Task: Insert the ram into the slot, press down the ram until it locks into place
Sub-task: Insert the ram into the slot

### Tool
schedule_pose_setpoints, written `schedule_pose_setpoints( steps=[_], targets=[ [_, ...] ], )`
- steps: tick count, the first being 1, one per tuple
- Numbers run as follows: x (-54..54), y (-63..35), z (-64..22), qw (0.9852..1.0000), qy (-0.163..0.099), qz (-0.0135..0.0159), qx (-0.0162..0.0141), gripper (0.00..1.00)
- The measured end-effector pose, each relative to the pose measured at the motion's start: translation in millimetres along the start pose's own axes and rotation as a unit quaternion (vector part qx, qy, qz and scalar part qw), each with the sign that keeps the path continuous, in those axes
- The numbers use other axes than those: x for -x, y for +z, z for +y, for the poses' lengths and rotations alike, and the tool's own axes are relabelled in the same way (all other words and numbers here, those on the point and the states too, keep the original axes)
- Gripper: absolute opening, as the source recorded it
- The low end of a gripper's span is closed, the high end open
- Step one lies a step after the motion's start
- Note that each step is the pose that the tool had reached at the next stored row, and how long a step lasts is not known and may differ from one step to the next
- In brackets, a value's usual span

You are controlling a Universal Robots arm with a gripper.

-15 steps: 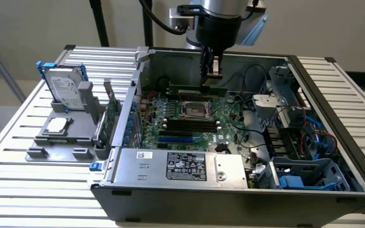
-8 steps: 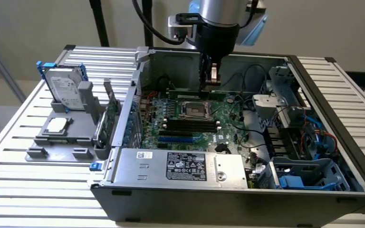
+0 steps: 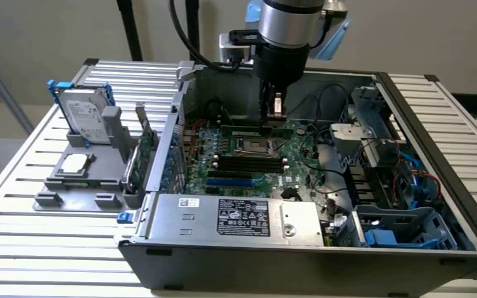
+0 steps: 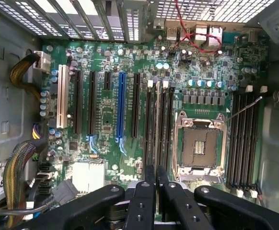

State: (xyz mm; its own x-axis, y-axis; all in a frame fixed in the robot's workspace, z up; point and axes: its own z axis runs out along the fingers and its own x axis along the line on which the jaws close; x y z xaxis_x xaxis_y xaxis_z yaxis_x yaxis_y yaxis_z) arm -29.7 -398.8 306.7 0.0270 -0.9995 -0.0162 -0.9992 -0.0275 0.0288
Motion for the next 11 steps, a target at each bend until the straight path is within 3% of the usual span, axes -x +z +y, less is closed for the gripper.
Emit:
schedule_pose_setpoints(
  steps=[11],
  targets=[
    [-0.5, 20.1, -0.5, 1.0, 0.0, 0.0004, 0.0, 0.13]
  ],
)
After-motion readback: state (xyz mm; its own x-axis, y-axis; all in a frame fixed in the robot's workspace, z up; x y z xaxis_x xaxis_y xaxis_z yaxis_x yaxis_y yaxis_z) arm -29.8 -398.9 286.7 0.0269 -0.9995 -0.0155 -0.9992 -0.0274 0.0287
